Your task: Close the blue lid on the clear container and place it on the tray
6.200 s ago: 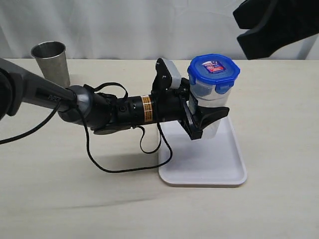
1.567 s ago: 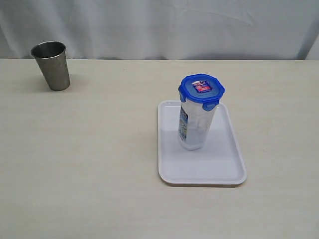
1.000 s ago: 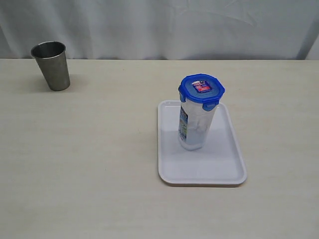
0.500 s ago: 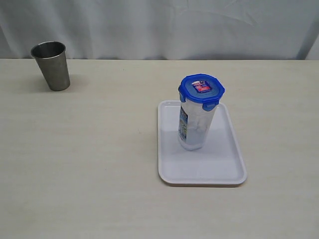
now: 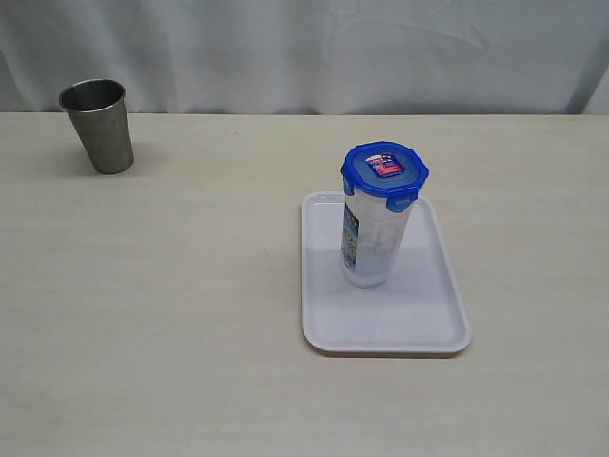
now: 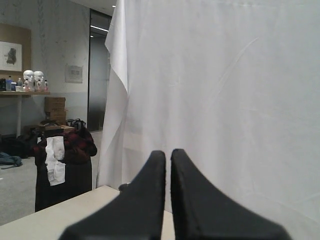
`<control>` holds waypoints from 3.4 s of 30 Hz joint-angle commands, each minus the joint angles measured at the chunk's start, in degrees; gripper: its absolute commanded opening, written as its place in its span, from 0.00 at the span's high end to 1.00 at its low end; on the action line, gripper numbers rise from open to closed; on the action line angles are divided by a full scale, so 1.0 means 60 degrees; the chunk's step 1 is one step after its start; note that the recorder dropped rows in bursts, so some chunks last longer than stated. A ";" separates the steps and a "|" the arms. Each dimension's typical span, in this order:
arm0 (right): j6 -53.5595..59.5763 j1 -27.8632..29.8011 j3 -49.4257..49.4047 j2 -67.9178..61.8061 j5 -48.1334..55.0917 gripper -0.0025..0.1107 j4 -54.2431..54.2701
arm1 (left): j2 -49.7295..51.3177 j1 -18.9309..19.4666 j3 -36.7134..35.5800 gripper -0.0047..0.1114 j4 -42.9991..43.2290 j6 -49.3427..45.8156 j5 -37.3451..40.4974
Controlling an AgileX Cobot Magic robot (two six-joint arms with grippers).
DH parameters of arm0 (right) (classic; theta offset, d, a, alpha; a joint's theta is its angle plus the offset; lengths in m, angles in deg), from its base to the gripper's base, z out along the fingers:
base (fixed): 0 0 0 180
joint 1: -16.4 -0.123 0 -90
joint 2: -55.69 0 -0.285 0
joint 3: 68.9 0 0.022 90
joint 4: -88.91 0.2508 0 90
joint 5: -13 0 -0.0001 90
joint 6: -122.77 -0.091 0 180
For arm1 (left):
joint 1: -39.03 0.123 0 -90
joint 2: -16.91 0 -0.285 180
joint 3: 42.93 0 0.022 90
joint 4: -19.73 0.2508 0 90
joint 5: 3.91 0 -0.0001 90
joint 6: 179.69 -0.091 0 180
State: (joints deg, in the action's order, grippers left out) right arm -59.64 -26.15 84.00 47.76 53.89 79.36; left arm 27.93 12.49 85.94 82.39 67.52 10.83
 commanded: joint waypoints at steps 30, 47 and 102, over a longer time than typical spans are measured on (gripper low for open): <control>-0.0036 -0.0016 -0.0030 0.0024 0.0013 0.94 0.0026 | -0.0534 0.3288 -0.2261 0.96 -1.2312 -1.3569 -0.0761; -0.0036 -0.0016 -0.0030 0.0024 -0.0012 0.94 0.0027 | -0.0538 0.3323 -0.4349 0.96 -1.0800 -1.2036 -0.1894; 0.0540 0.2644 -0.2871 0.0024 -0.4497 0.94 -0.0277 | -0.0538 0.3323 -0.4349 0.96 -1.0291 -1.1985 0.0507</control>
State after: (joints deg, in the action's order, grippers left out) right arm -57.67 -15.03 71.56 47.76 38.39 78.41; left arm 24.88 32.36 60.00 20.64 -4.68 14.28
